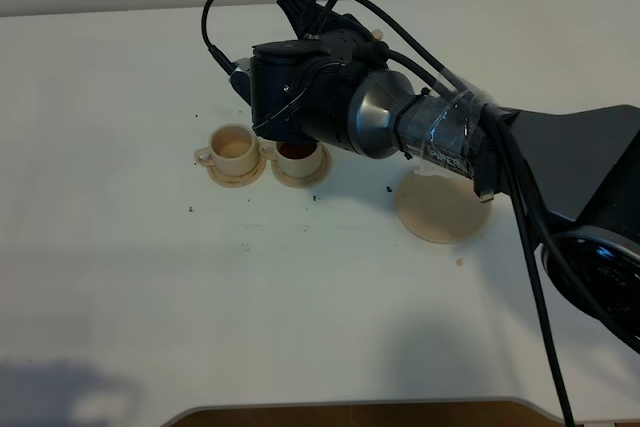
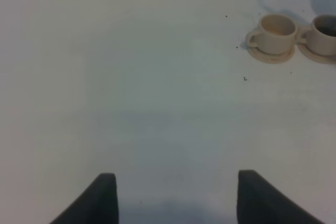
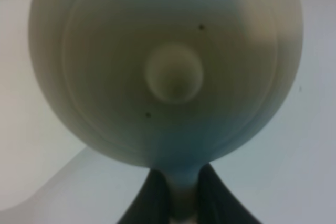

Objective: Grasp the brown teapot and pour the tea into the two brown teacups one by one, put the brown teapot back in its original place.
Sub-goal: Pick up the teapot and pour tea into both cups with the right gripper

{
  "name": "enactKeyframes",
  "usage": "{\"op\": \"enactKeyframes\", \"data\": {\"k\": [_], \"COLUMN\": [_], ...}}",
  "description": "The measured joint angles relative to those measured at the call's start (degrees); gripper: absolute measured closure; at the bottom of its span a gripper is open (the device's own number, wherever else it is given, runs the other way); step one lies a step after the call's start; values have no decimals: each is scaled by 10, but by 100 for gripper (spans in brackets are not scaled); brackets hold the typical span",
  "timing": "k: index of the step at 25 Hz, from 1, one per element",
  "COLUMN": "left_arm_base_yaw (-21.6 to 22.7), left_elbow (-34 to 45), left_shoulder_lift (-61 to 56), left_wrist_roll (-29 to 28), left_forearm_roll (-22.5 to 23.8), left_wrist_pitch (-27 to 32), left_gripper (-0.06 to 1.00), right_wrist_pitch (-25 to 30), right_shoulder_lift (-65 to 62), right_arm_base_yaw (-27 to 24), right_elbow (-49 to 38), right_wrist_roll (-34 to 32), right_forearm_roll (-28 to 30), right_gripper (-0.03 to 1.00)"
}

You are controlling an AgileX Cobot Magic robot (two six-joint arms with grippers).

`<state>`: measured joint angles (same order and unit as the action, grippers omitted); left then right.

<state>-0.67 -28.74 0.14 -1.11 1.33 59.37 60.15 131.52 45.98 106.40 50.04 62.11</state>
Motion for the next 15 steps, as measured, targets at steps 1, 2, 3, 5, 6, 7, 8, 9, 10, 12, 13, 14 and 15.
{"op": "enactKeyframes", "data": {"k": [1,2,3,5,6,7,8,9,10,12,13,14,15], "left_arm_base_yaw": [0,0,0,0,0,0,0,0,0,0,0,0,0], "left_elbow": [0,0,0,0,0,0,0,0,0,0,0,0,0], "left_shoulder_lift": [0,0,0,0,0,0,0,0,0,0,0,0,0], "left_wrist_roll": [0,0,0,0,0,0,0,0,0,0,0,0,0], "left_forearm_roll": [0,0,0,0,0,0,0,0,0,0,0,0,0], "left_wrist_pitch": [0,0,0,0,0,0,0,0,0,0,0,0,0], "left_gripper": [44,44,44,44,44,44,44,44,44,44,44,44,44], "right_wrist_pitch": [0,0,0,0,0,0,0,0,0,0,-1,-2,-3], "right_shoulder_lift": [0,0,0,0,0,0,0,0,0,0,0,0,0], "right_arm_base_yaw": [0,0,0,0,0,0,0,0,0,0,0,0,0], "right_elbow": [0,0,0,0,0,0,0,0,0,0,0,0,0], "right_wrist_roll": [1,3,5,12,14,15,18,21,24,28,30,30,30], "right_forearm_roll": [1,1,1,3,3,3,4,5,7,9,11,11,12], "right_gripper": [85,85,85,85,85,85,85,85,85,85,85,85,85]}}
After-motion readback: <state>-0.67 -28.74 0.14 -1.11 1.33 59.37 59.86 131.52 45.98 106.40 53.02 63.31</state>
